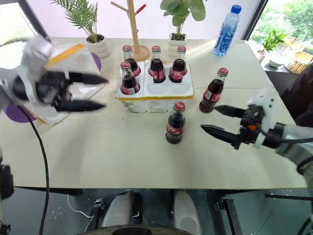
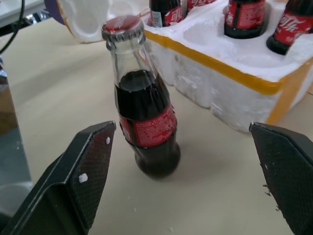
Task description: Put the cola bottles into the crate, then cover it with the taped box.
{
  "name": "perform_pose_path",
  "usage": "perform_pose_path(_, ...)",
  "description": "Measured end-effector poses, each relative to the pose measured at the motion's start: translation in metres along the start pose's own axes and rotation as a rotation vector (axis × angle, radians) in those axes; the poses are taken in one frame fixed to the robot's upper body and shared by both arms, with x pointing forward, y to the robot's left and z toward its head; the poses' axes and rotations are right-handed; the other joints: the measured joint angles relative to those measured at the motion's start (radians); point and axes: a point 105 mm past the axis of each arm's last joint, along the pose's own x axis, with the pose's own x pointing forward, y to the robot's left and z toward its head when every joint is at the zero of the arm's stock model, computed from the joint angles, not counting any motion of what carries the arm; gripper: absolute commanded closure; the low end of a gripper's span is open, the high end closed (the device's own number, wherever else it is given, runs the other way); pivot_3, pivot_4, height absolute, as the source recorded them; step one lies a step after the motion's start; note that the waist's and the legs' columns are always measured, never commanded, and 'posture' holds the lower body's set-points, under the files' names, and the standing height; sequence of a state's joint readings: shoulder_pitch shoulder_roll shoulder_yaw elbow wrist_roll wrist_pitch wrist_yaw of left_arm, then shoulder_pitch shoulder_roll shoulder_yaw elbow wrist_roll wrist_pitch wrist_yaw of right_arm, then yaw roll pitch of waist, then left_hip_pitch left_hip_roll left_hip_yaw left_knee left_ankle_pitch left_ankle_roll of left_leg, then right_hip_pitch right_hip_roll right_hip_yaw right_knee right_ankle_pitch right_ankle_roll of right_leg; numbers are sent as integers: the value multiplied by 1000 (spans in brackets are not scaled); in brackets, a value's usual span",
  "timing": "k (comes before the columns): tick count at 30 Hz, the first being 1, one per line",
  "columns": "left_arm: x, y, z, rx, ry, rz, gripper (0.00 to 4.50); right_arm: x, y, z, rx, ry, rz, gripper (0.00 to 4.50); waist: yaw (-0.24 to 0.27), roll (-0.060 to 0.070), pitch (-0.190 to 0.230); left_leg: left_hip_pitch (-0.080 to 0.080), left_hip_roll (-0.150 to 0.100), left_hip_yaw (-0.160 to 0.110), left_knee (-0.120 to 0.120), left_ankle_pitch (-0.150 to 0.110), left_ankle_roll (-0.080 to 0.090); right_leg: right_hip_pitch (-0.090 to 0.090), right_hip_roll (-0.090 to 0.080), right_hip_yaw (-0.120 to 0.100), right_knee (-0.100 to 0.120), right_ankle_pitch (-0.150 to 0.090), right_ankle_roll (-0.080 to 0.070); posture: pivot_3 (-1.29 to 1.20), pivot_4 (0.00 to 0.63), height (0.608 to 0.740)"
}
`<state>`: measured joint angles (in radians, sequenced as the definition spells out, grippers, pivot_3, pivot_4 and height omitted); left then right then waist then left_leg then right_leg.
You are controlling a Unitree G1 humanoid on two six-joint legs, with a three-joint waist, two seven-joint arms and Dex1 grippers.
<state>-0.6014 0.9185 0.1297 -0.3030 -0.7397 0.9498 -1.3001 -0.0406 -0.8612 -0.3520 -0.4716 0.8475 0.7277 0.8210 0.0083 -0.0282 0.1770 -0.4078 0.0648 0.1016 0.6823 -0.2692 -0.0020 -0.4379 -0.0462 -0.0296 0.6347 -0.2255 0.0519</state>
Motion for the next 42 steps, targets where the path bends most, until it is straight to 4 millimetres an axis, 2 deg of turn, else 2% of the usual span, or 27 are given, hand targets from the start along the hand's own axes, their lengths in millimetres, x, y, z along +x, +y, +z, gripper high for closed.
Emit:
perform_pose_path(3, 10, -7, -18, -2, 44, -6, 10, 16, 6, -18, 19, 16, 10, 0, 5, 0, 0, -1, 0, 1, 0, 0, 0, -1, 0, 0, 0, 0, 0, 0, 150, 740)
perform_pose_path(8, 17, -8, -21, 37, 38, 36, 10, 41, 12, -32, 46, 13, 34, 0, 3, 0, 0, -1, -1, 1, 0, 0, 0, -1, 0, 0, 0, 0, -1, 0, 150, 740)
perform_pose_path(14, 19, -1, -15, 33, -10, 79, 10, 60, 14, -28, 37, -13, 61, 0, 4, 0, 0, -1, -1, 1, 0, 0, 0, -1, 0, 0, 0, 0, 0, 0, 150, 740)
perform_pose_path(19, 17, 6, -8, 32, -48, 119, 10, 87, 8, -30, 39, -19, 59, 0, 0, 0, 0, -1, -1, 2, 0, 0, 0, -1, 0, 0, 0, 0, -1, 0, 150, 740)
perform_pose_path(22, 16, 8, -8, 24, -56, 129, 0, 94, 3, -31, 40, -12, 44, 857, 2, 0, 0, -1, 0, 2, 0, 0, 0, -1, 0, 0, 0, 0, 0, 0, 150, 740)
perform_pose_path(24, 15, 9, -7, 25, -63, 137, 0, 94, 0, -28, 40, -18, 43, 1682, 6, 0, 0, -1, -1, 2, 0, 0, 0, -1, 0, 0, 0, 0, 0, 0, 150, 740)
perform_pose_path(27, 6, 13, -1, 30, -89, 188, 0, 87, 1, -14, 101, -59, 96, 1663, 4, 0, 1, -2, -1, 2, 0, 0, 0, -2, 0, 0, 0, 1, 1, 0, 150, 740)
perform_pose_path(29, 0, 16, 4, 32, -115, 224, 0, 85, 0, 13, 99, -115, 137, 1663, -2, 1, 2, -2, 0, 2, 0, 0, 0, -3, 0, 1, 0, 2, 2, 0, 150, 740)
perform_pose_path(33, -7, 23, 9, 21, -171, 290, 0, 94, -10, 105, -33, -306, 135, 1663, -21, 4, 3, -1, 0, 2, 0, 0, 0, -4, 1, 1, 3, 3, 1, 0, 150, 740)
perform_pose_path(35, -6, 26, 9, 17, -185, 302, 0, 105, -17, 133, -73, -366, 86, 1663, -23, 4, 3, -1, 0, 2, -1, 0, 0, -4, 2, 0, 3, 2, 1, 0, 150, 740)
perform_pose_path(37, -6, 27, 9, 15, -190, 313, 0, 121, -26, 135, -89, -352, 39, 1663, -21, 3, 2, -2, 0, 2, -2, 0, 0, -4, 2, 0, 4, 2, 1, 0, 150, 740)
perform_pose_path(41, -7, 29, 10, 21, -198, 328, 0, 162, -40, 95, -37, -213, -19, 1663, -21, 3, 3, -5, -1, 3, -2, 0, 0, -7, 0, 0, 4, 2, 2, 0, 150, 740)
perform_pose_path(42, -7, 29, 10, 25, -199, 331, 0, 167, -40, 95, -42, -227, -22, 1663, -21, 4, 3, -5, -1, 3, -2, 0, 0, -8, -1, 0, 4, 2, 2, 0, 150, 740)
